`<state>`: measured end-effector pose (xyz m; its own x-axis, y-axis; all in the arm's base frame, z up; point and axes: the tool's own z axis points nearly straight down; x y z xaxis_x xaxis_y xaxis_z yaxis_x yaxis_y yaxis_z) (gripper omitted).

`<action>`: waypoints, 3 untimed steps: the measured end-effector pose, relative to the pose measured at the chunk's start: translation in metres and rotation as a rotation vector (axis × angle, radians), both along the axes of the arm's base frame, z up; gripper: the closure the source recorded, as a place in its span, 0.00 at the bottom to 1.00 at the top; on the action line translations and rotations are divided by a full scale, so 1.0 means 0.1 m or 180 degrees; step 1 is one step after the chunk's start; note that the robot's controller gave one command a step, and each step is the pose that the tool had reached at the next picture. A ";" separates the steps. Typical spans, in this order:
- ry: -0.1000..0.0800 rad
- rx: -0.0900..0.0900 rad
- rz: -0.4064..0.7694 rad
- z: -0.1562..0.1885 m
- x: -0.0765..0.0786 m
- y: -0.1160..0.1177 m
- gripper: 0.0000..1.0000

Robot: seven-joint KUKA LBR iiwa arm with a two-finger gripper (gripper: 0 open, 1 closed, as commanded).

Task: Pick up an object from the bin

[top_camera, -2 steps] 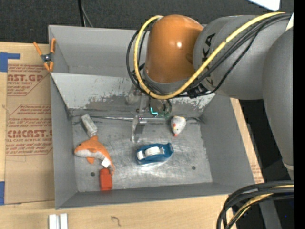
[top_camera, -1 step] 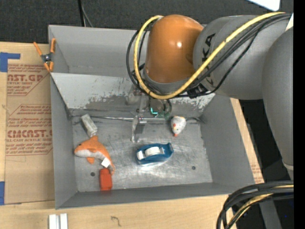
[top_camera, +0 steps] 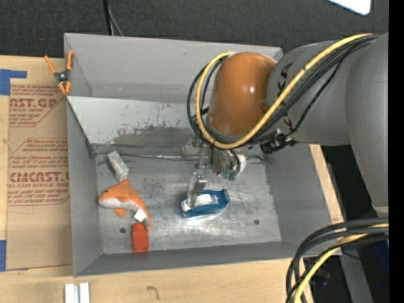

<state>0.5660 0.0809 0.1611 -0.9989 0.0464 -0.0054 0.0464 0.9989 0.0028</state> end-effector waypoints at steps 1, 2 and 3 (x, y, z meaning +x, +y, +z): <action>0.0005 0.0007 0.0042 -0.66 -0.06 -0.08 0.00; -0.0017 0.0031 0.0612 -0.83 -0.18 -0.08 0.00; -0.0026 0.0016 0.0753 -0.87 -0.42 -0.58 1.00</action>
Offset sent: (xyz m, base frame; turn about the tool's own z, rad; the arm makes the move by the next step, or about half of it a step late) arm -0.0345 -0.0260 -0.0911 -0.3273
